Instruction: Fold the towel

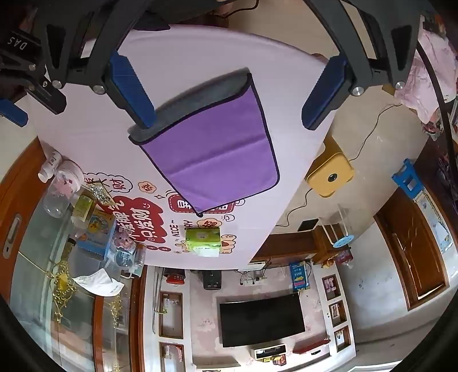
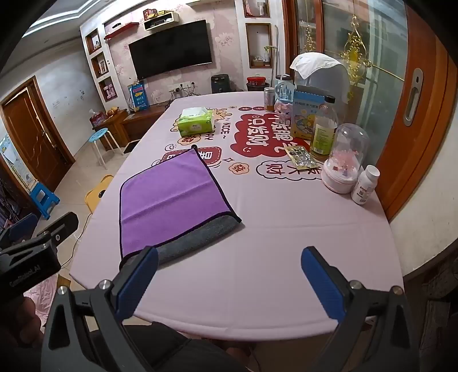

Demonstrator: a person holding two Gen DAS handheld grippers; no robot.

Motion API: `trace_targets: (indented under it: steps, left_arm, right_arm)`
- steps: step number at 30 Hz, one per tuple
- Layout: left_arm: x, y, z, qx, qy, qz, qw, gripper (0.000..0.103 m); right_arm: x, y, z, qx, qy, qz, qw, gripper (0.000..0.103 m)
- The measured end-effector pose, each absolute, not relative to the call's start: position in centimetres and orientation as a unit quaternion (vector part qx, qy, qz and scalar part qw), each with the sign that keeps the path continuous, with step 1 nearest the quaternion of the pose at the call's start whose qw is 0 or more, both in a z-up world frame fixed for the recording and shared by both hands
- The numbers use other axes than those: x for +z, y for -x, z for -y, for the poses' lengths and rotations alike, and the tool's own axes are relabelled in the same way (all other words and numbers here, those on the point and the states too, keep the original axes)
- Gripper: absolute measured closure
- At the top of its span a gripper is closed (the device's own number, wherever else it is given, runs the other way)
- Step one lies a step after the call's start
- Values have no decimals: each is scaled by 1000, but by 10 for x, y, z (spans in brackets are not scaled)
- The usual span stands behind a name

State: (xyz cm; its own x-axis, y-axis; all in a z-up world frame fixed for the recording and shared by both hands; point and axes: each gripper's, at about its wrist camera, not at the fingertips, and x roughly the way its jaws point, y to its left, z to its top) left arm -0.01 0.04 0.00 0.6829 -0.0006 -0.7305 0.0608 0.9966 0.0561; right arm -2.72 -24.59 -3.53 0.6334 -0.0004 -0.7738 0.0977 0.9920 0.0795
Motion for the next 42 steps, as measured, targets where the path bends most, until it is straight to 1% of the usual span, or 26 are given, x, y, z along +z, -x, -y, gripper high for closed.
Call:
trace_targets:
  steps: [18, 31, 42]
  left_arm:
    - [4, 3, 1, -11, -47, -395, 918, 1]
    - [-8, 11, -4, -11, -49, -410, 911, 1]
    - [-6, 10, -6, -9, -69, -413, 908, 1]
  right_arm:
    - [-34, 27, 239, -23, -54, -427, 902, 3]
    - [-37, 24, 238, -24, -50, -430, 901, 3]
    - [-35, 26, 218, -20, -18, -431, 902, 3]
